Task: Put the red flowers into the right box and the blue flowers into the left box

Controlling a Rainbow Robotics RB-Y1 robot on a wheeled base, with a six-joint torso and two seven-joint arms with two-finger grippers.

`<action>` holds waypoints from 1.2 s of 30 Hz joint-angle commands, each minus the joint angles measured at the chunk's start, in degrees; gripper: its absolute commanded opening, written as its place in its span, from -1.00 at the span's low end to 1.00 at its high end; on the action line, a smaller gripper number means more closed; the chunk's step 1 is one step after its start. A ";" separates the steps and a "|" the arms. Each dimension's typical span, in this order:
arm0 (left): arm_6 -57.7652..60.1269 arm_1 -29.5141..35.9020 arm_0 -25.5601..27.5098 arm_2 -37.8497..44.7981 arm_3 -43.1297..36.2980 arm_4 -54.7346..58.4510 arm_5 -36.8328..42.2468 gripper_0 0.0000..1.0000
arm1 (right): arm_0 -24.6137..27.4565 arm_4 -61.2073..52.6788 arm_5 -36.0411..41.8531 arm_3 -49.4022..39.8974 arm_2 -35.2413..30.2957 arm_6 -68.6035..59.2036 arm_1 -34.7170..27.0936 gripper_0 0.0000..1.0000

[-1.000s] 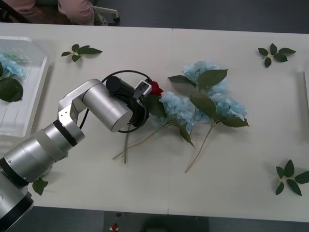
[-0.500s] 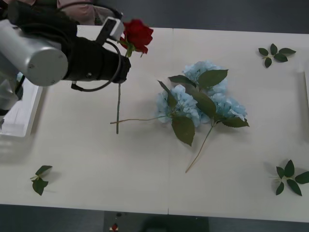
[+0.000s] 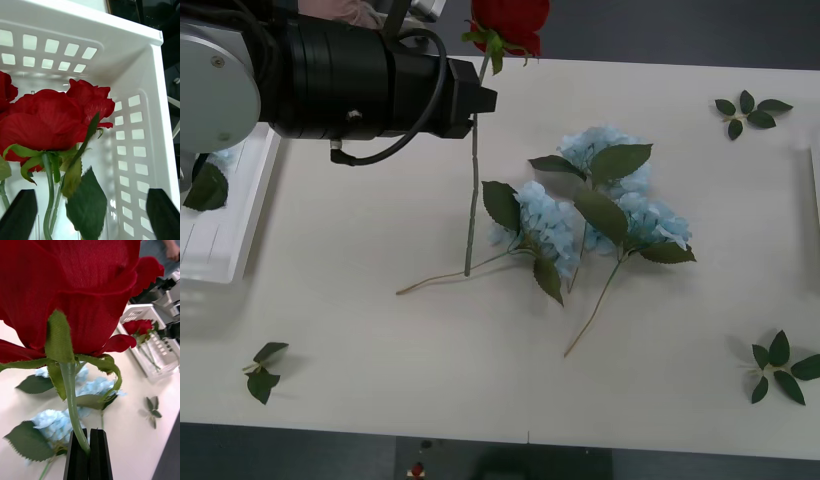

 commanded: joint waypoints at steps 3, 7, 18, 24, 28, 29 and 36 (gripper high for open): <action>2.24 -7.44 -6.42 -0.09 0.46 -5.14 -1.06 -1.00 | -0.43 -6.99 10.18 -8.75 -1.53 1.40 -0.67 1.00; 1.80 -11.49 -10.38 -1.93 4.86 -9.01 -2.99 -1.00 | -0.43 -11.74 21.25 -15.96 -5.48 2.90 -0.40 1.00; 1.01 -23.26 -15.74 -11.86 21.47 -22.10 -24.18 -1.00 | -0.52 -45.40 48.58 -20.71 -14.54 12.57 -0.23 1.00; 1.36 -27.22 -15.74 -11.78 25.34 -24.30 -28.92 -1.00 | -0.61 -58.59 55.70 -20.88 -14.89 13.97 0.12 1.00; 2.07 -27.83 -15.65 -11.69 25.42 -25.88 -29.45 -1.00 | -1.66 -64.21 59.75 -22.20 -15.59 13.88 2.67 1.00; 2.24 -28.01 -15.65 -11.69 25.51 -25.80 -29.98 -1.00 | -1.93 -64.91 60.45 -22.38 -15.59 13.80 3.38 1.00; 4.00 -28.89 -15.56 -11.60 25.60 -25.71 -30.42 -1.00 | -3.16 -67.90 61.68 -25.45 -14.36 13.09 8.65 1.00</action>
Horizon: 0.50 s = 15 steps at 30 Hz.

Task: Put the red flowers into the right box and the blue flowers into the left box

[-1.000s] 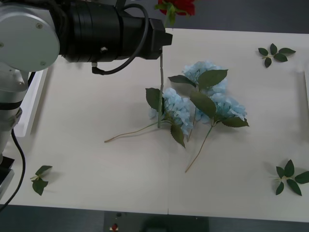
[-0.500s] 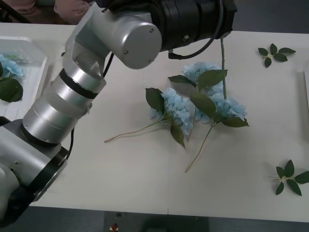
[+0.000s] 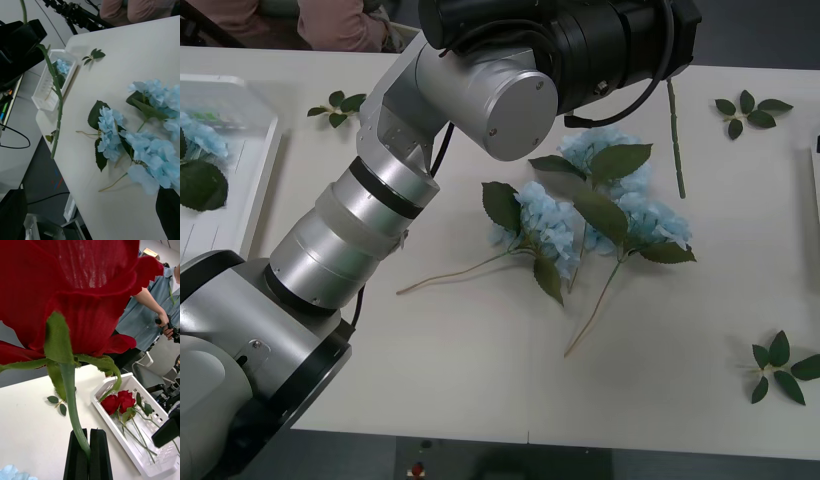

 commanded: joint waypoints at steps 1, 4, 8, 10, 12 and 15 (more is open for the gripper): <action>3.87 -1.24 -1.31 1.29 -1.10 0.19 -0.50 -1.00 | -3.17 -1.32 -0.05 -3.42 0.61 0.85 3.15 1.00; 4.04 -1.24 -1.13 1.20 -0.66 0.28 -0.50 -1.00 | -4.14 -1.32 -0.05 -3.42 0.97 0.58 5.08 1.00; 4.04 -1.24 -1.13 1.20 -0.66 0.28 -0.50 -1.00 | -6.69 -1.24 -1.11 -3.42 2.20 0.06 9.65 1.00; 4.04 -1.24 -1.13 1.20 -0.66 0.28 -0.50 -1.00 | -7.48 -1.24 -2.42 -3.42 3.16 -0.12 11.14 1.00; 4.04 -1.24 -1.13 1.20 -0.66 0.28 -0.50 -1.00 | -8.00 -0.80 -3.74 -3.51 3.87 -0.29 12.37 1.00; 4.04 -1.24 -1.13 1.20 -0.66 0.28 -0.50 -1.00 | -9.15 0.79 -4.45 -3.51 4.04 -0.47 14.13 1.00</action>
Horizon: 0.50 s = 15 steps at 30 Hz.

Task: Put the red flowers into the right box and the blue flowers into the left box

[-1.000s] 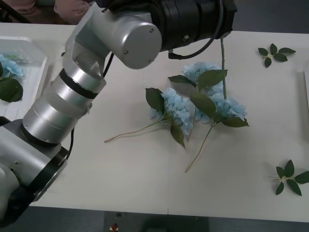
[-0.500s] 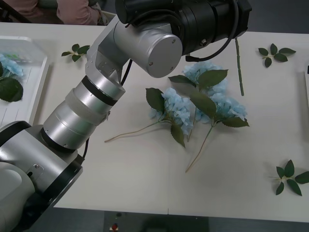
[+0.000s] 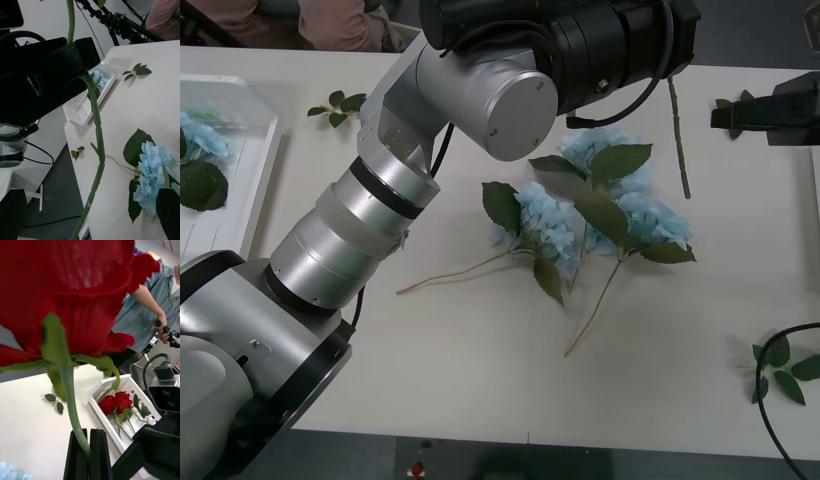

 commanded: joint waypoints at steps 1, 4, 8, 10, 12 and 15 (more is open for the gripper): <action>1.53 -1.17 -1.14 1.19 -0.86 0.25 -0.50 -1.00 | -2.99 2.36 -0.74 -1.71 -0.49 -0.64 2.31 1.00; 1.53 -1.17 -1.14 1.19 -0.86 0.25 -0.50 -1.00 | -4.14 4.38 -1.18 -1.71 -0.49 -0.99 3.71 1.00; 1.53 -1.17 -1.14 1.19 -0.86 0.25 -0.50 -1.00 | -4.93 5.88 -2.23 -1.71 -0.23 -1.43 4.86 1.00; 1.53 -1.17 -1.14 1.19 -0.86 0.25 -0.50 -1.00 | -5.01 5.88 -2.41 -1.71 0.04 -1.69 4.94 -0.02; 1.53 -1.17 -1.14 1.19 -0.86 0.25 -0.50 -1.00 | -5.19 5.79 -2.49 -1.71 0.21 -2.04 4.94 -0.89; 1.53 -1.17 -1.14 1.19 -0.86 0.25 -0.50 -1.00 | -5.19 5.70 -2.49 -1.71 0.30 -2.48 4.94 -1.00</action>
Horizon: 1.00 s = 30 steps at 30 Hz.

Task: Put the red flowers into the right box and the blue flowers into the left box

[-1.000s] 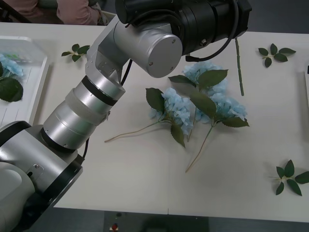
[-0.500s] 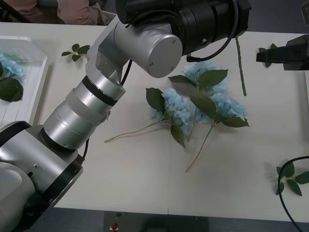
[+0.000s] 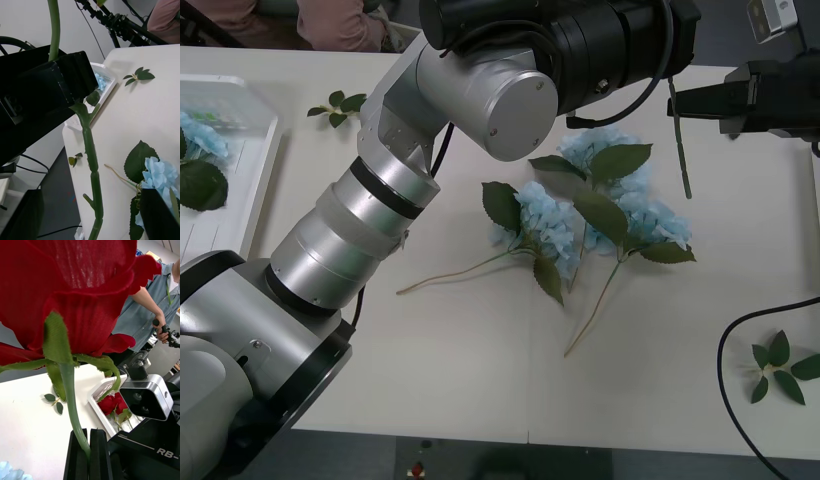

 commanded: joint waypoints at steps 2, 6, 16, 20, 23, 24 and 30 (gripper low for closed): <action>1.53 -1.17 -1.14 1.19 -0.88 0.25 -0.50 -1.00 | -1.67 -0.49 -0.38 -1.71 -0.12 -2.68 -0.51 -1.00; 1.53 -1.17 -1.14 1.19 -0.88 0.25 -0.50 -1.00 | -1.67 -0.49 -0.47 -1.71 -0.12 -3.12 -0.51 -1.00; 1.53 -1.17 -1.14 1.19 -0.88 0.25 -0.50 -1.00 | -1.67 -0.57 -0.47 -1.71 -0.12 -4.17 -0.51 -1.00; 1.53 -1.17 -1.14 1.19 -0.88 0.25 -0.50 0.66 | -1.67 -0.66 -0.47 -1.71 -0.12 -4.44 -0.51 -1.00; 1.53 -1.17 -1.14 1.19 -0.88 0.25 -0.50 1.00 | -1.67 -0.75 -0.47 -1.79 -0.12 -4.61 -0.51 -1.00; 1.53 -1.17 -1.14 1.19 -0.88 0.25 -0.50 1.00 | -1.67 -0.75 -0.38 -1.79 -0.12 -4.70 -0.51 -1.00; 1.53 -1.17 -1.14 1.19 -0.88 0.25 -0.50 1.00 | -1.67 -0.84 -0.29 -1.71 -0.20 -4.79 -0.60 -1.00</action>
